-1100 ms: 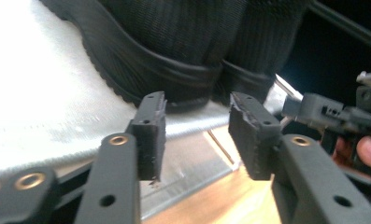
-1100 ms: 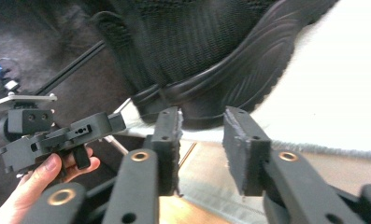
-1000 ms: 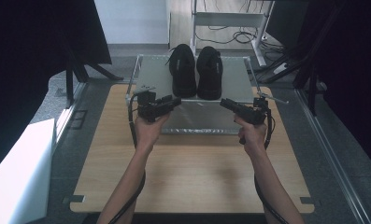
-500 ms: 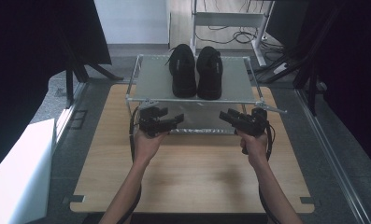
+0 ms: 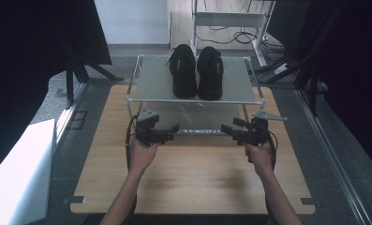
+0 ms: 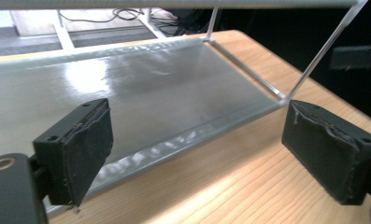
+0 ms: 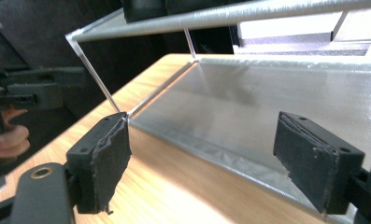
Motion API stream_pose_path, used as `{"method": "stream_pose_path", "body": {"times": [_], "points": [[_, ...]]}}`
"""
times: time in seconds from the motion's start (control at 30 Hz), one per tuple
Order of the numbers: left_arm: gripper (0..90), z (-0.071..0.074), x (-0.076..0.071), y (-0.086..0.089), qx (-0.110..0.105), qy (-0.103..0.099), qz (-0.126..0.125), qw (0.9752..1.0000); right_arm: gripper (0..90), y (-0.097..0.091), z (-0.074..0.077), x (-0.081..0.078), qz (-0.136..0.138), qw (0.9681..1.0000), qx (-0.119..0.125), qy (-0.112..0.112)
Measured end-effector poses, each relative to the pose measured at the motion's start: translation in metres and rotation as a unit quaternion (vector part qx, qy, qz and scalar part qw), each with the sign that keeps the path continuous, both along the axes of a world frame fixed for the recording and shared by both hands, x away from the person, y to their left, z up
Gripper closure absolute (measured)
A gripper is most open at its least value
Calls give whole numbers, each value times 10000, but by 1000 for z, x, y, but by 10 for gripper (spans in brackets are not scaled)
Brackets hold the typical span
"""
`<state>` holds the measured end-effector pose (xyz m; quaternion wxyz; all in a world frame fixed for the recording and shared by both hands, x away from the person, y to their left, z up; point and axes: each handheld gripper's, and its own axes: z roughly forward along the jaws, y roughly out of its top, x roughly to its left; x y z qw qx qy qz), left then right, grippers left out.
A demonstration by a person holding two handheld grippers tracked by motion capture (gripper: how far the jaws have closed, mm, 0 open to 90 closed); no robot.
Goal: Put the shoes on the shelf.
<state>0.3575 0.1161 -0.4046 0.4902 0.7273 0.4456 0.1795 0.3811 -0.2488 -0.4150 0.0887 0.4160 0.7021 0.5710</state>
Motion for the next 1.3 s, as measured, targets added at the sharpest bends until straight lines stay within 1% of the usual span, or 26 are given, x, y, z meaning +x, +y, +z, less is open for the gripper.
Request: {"method": "stream_pose_path", "body": {"times": [0.1,0.2,0.3,0.4,0.53,0.6,0.7,0.83,1.03,1.3], "points": [[53,-2,-4,0,135,-21,-30,9999,159,-2,-1,-3,7,10000,-75,-5],[28,-4,-8,1,159,-52,-77,9998,153,-4,-2,-7,27,9999,-128,-17],[21,-6,-12,3,179,-60,-92,9998,149,-7,-1,-10,50,9998,-184,-47],[0,-8,-17,6,167,-32,-87,9998,141,-10,-1,-14,62,9997,-224,-61],[0,-12,-24,12,212,34,-73,9997,138,-13,-2,-20,58,9994,-318,-136],[0,-14,-27,15,261,65,-81,9996,137,-14,-3,-24,83,9992,-363,-126],[0,-16,-33,19,257,89,-146,9995,135,-15,-5,-28,126,9989,-446,-103],[0,-17,-42,24,275,71,-228,9993,134,-18,-8,-34,151,9985,-521,-100],[0,-17,-58,31,300,-10,-190,9994,134,-28,-9,-47,112,9985,-535,-95],[0,-19,-76,41,350,-59,-115,9993,126,-42,-12,-66,56,9974,-711,-94]]}}
